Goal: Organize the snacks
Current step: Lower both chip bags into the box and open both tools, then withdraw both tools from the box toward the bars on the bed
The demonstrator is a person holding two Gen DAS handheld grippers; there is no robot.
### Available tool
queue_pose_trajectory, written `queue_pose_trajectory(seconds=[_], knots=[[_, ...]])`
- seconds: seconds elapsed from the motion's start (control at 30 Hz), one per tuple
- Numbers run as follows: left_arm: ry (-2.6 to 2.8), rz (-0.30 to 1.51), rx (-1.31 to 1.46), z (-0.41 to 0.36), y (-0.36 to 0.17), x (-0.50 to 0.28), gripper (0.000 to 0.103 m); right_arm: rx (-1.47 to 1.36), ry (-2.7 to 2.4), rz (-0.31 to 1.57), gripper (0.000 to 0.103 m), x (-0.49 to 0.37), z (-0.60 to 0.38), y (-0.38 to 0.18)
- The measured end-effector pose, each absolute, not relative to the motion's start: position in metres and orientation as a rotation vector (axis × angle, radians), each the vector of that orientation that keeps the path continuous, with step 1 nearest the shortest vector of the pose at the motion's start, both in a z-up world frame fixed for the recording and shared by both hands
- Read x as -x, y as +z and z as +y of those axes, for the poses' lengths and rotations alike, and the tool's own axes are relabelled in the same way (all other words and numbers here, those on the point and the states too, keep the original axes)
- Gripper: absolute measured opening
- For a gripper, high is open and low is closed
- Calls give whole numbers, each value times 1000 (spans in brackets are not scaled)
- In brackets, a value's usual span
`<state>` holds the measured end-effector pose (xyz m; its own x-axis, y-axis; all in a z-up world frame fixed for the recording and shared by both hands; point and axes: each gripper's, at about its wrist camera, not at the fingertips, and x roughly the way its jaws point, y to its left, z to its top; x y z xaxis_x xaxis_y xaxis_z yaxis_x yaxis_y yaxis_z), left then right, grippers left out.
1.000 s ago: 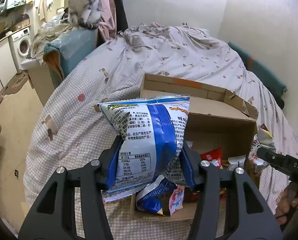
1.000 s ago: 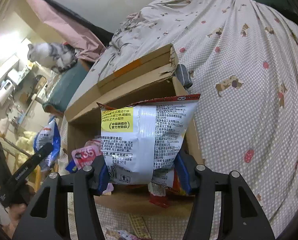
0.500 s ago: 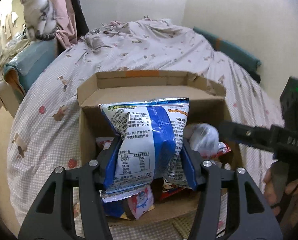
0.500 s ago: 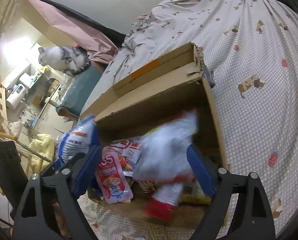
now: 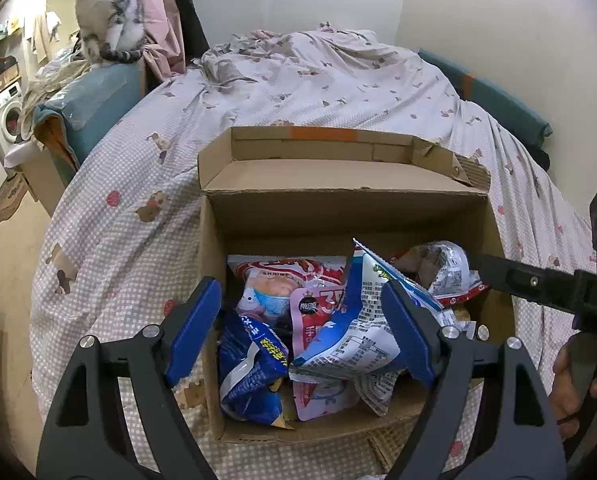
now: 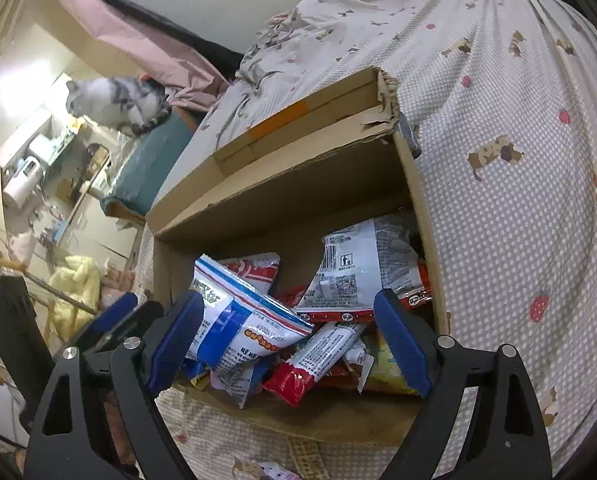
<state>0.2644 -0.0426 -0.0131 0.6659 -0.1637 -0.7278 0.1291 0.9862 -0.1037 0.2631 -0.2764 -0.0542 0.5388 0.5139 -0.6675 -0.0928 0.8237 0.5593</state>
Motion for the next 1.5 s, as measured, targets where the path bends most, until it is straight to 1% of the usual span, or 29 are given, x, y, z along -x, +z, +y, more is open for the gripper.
queue_pose_trajectory(seconds=[0.27, 0.53, 0.77, 1.13, 1.33, 1.5], knots=[[-139, 852, 36, -41, -15, -260, 80, -480, 358, 948, 89, -254, -275, -57], [-122, 858, 94, -29, -8, -248, 80, -454, 337, 941, 89, -232, -279, -50], [-92, 903, 157, -15, -7, -231, 80, -463, 307, 938, 89, -209, -285, -45], [-85, 884, 118, -17, -4, -197, 80, -482, 297, 981, 89, -173, -289, -51], [-96, 899, 117, -19, -7, -182, 80, -511, 280, 1027, 89, -160, -293, -59], [-102, 945, 140, -21, -16, -175, 80, -535, 256, 1064, 89, -151, -297, -68]])
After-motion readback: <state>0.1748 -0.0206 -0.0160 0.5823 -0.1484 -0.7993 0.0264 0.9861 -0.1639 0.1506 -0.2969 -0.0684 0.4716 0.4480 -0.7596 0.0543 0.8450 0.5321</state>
